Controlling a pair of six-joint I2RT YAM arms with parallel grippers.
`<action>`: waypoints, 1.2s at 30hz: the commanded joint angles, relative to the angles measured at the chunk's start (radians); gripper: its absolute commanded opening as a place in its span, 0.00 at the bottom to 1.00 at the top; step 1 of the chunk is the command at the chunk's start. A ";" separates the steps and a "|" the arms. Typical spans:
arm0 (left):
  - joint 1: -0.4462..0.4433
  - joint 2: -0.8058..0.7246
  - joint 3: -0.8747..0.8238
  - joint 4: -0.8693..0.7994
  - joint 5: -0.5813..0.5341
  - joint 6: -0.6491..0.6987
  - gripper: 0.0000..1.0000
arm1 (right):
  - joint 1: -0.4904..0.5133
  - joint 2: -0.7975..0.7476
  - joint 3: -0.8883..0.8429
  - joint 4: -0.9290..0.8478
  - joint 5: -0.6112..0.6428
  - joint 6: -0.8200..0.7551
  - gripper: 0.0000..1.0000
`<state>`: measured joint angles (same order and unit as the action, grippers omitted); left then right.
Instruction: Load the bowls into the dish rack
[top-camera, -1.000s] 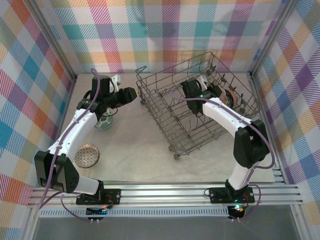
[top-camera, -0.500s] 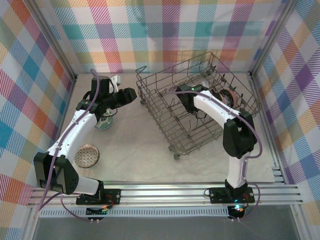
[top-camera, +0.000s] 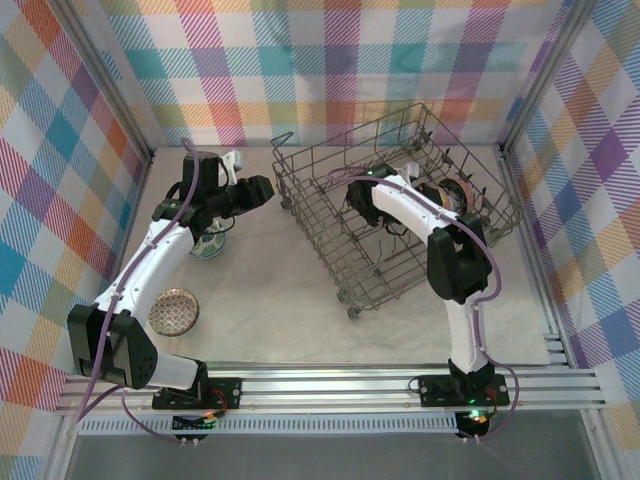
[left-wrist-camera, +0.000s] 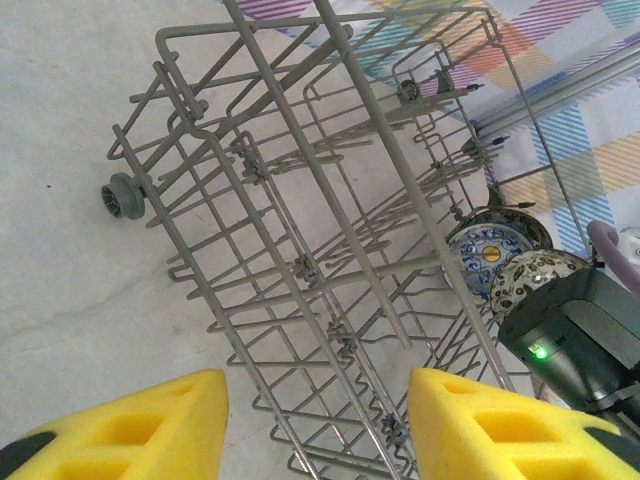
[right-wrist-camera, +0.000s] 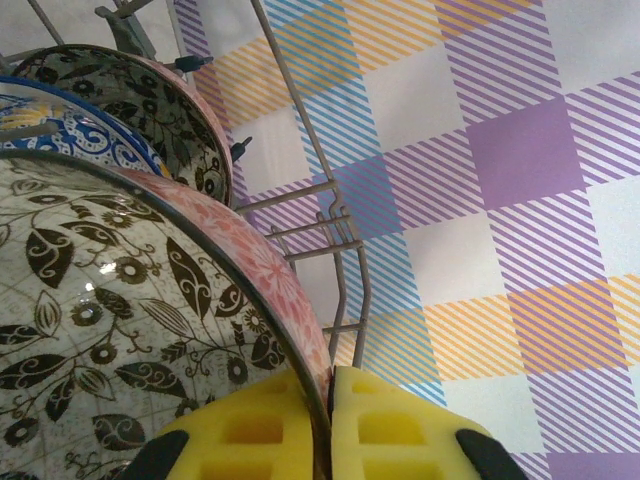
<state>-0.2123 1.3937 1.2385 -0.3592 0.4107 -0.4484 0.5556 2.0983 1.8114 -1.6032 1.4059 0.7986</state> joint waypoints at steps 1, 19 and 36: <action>0.014 -0.010 0.002 0.028 0.020 0.010 0.50 | -0.002 0.027 0.033 -0.182 0.051 0.048 0.10; 0.014 -0.007 0.015 0.020 0.014 0.012 0.51 | 0.023 0.126 0.108 -0.182 0.051 0.023 0.17; 0.014 0.011 0.020 0.028 0.014 0.008 0.51 | 0.035 0.155 0.127 -0.182 0.040 0.018 0.37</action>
<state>-0.2123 1.3991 1.2385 -0.3592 0.4107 -0.4488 0.5835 2.2448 1.9057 -1.6169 1.4281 0.8043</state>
